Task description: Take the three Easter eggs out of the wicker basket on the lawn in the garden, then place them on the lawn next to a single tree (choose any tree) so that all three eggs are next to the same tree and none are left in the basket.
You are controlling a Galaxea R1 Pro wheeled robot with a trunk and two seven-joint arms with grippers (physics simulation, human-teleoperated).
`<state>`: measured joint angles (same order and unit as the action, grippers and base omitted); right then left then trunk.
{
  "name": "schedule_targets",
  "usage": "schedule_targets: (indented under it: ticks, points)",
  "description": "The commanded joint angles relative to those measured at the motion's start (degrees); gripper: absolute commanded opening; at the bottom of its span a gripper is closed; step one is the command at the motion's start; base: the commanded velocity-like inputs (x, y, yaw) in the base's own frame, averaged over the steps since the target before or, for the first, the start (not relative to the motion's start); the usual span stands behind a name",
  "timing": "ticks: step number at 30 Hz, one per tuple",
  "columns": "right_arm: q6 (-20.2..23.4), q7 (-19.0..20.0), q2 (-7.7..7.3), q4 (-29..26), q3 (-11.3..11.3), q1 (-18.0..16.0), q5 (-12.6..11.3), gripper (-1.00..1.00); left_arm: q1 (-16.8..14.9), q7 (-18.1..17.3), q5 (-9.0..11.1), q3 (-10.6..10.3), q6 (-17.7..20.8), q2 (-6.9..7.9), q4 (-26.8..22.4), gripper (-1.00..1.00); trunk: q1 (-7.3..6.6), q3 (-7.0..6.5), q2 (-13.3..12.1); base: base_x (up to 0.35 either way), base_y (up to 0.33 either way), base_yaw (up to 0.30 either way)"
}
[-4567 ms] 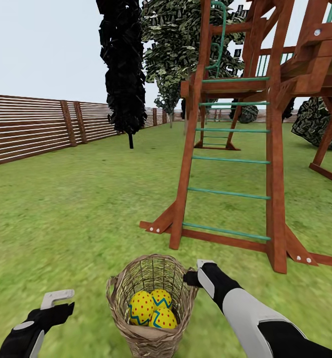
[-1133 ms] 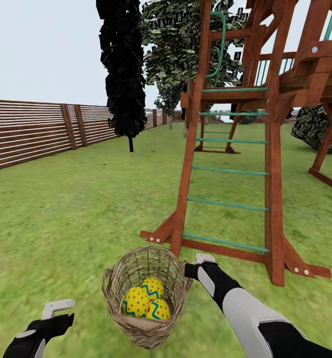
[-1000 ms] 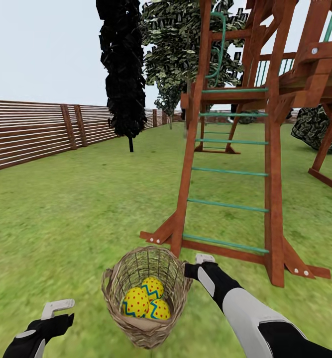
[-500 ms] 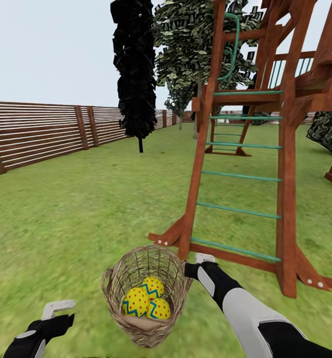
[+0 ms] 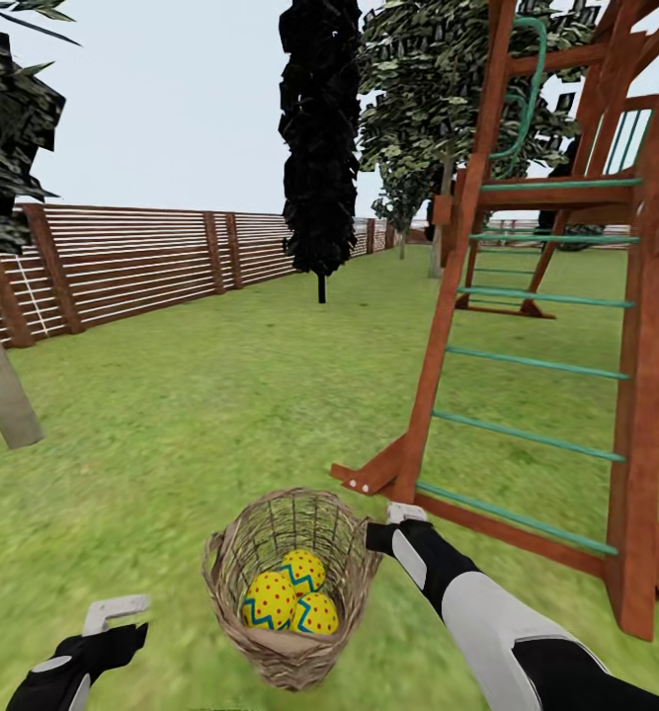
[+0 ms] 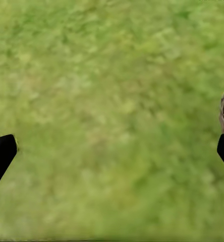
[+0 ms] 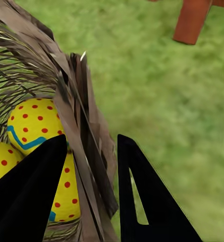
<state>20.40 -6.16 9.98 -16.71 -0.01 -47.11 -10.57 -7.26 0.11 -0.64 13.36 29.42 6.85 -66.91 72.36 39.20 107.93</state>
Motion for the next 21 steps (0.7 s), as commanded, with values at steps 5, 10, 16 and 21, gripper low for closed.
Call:
schedule_targets:
  ticks: [5,10,16,21]
  points:
    - [0.25,-0.34,0.02,-0.16,-0.14,-0.01,-0.84,-1.0,-0.02,0.06,-0.07,0.0,0.29,0.01,-0.06,1.0,-1.11,-0.85,-1.99,0.0,0.0,0.291]
    - [0.25,-0.34,0.02,-0.16,-0.14,0.0,-0.85,-1.0,-0.03,0.07,-0.07,-0.01,0.29,0.01,-0.06,1.0,-2.21,-1.74,-4.0,0.0,0.0,0.291]
    - [0.25,-0.34,0.02,-0.16,-0.11,0.0,-0.85,-1.0,-0.03,0.07,-0.07,-0.08,0.29,0.01,-0.06,1.0,-3.53,-2.82,-6.4,0.0,0.0,0.291]
    - [0.25,-0.34,0.02,-0.09,-0.08,-0.01,-0.85,-1.0,-0.04,0.07,-0.07,-0.05,0.29,0.04,-0.06,1.0,-4.63,-3.72,-8.41,0.0,0.0,0.291]
